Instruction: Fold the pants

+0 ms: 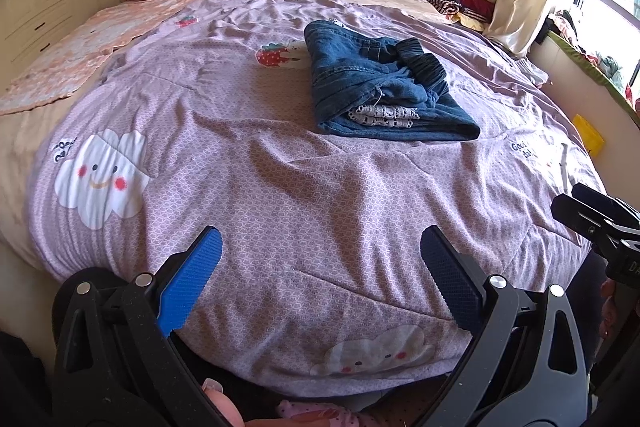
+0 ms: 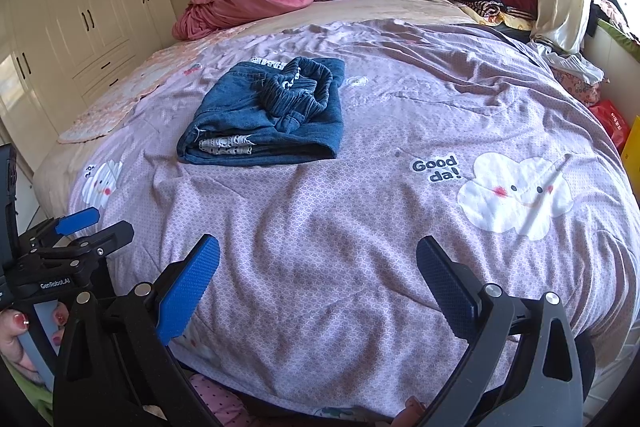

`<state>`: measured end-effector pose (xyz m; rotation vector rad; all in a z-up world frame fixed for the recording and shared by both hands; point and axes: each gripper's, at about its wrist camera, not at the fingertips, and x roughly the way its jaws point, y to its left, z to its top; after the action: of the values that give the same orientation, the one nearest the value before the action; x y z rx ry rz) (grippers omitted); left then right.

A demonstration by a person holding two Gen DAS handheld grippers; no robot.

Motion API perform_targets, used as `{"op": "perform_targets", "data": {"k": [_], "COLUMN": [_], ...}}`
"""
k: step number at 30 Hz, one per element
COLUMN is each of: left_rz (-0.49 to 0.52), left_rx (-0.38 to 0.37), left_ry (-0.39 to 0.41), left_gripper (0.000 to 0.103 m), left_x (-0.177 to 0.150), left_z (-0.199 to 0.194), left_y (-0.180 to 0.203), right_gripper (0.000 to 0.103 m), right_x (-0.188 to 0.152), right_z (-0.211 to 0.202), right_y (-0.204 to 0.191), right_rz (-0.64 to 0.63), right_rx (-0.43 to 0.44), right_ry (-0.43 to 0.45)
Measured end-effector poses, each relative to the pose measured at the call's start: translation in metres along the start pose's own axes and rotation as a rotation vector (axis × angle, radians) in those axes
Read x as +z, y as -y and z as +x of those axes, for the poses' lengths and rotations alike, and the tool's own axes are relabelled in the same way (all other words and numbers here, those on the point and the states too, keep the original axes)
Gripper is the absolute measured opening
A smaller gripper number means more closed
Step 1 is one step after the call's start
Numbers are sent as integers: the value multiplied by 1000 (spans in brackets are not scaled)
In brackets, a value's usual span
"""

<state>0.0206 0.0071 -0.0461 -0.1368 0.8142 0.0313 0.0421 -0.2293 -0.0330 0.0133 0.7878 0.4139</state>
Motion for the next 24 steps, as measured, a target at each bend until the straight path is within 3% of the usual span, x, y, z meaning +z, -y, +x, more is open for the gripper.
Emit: {"op": "perform_targets", "data": {"k": [18,24], "left_rz": [8,-36], "left_rx": [-1,11], "left_ry": [-25,-45], "left_gripper": [93,93], "left_x": [-3,3], "left_z": [5,13], "left_y": [-2,-17], "right_gripper": [98,98], "right_x": [-6,-5], "right_z": [7,17], "right_y": [7,22], "right_rz": [3,24], "right_rx": [-9,-36], "right_ry": [-16,-30]}}
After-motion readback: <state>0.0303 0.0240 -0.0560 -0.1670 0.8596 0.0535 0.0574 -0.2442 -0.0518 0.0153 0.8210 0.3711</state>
